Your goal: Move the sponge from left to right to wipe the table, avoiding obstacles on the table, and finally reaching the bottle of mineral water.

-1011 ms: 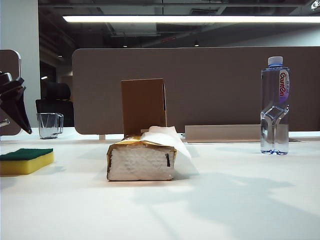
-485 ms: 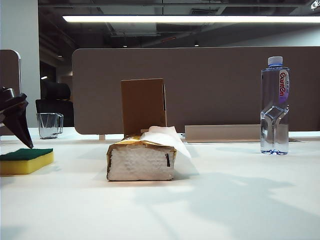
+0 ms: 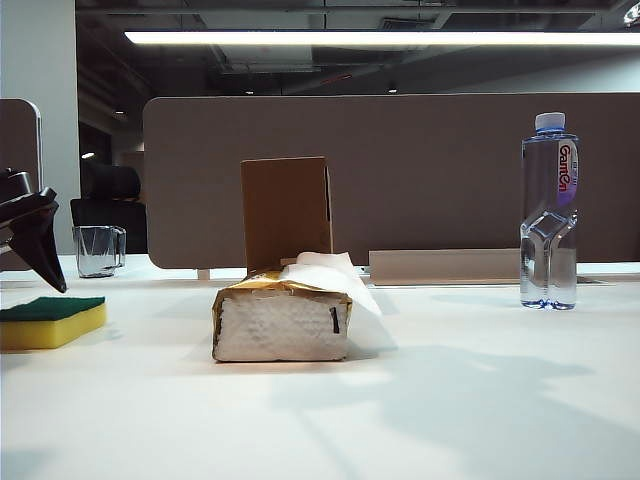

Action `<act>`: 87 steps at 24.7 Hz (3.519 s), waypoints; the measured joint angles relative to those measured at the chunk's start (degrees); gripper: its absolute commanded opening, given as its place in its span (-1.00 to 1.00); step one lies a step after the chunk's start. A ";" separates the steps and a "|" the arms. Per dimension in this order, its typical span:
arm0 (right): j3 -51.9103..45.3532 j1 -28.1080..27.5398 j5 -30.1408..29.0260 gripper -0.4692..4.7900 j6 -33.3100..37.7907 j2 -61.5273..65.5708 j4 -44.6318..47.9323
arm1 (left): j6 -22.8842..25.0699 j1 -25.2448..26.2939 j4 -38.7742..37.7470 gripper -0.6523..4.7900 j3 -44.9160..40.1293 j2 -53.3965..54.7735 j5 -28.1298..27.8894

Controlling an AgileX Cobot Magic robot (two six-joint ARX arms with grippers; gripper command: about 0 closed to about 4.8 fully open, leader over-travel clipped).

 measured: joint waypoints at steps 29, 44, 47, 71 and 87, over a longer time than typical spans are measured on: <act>0.00 -0.02 1.11 0.97 -0.02 0.33 -1.46 | 0.42 -2.51 0.92 0.11 0.66 3.56 0.72; 0.00 -0.04 1.14 0.97 -0.02 0.33 -1.44 | 0.50 -2.51 0.55 -0.78 0.72 3.50 -1.53; 0.00 -0.02 1.11 0.97 -0.02 0.33 -1.46 | 1.97 -2.58 -0.48 -0.78 0.87 3.43 -2.16; 0.00 -0.02 1.07 0.97 0.00 0.33 -1.44 | 6.36 -2.95 -8.83 -0.78 1.53 2.69 -2.38; 2.29 -0.02 1.07 0.97 0.00 -0.28 -1.49 | 7.08 -5.77 -13.16 -0.78 -2.40 -2.38 -3.56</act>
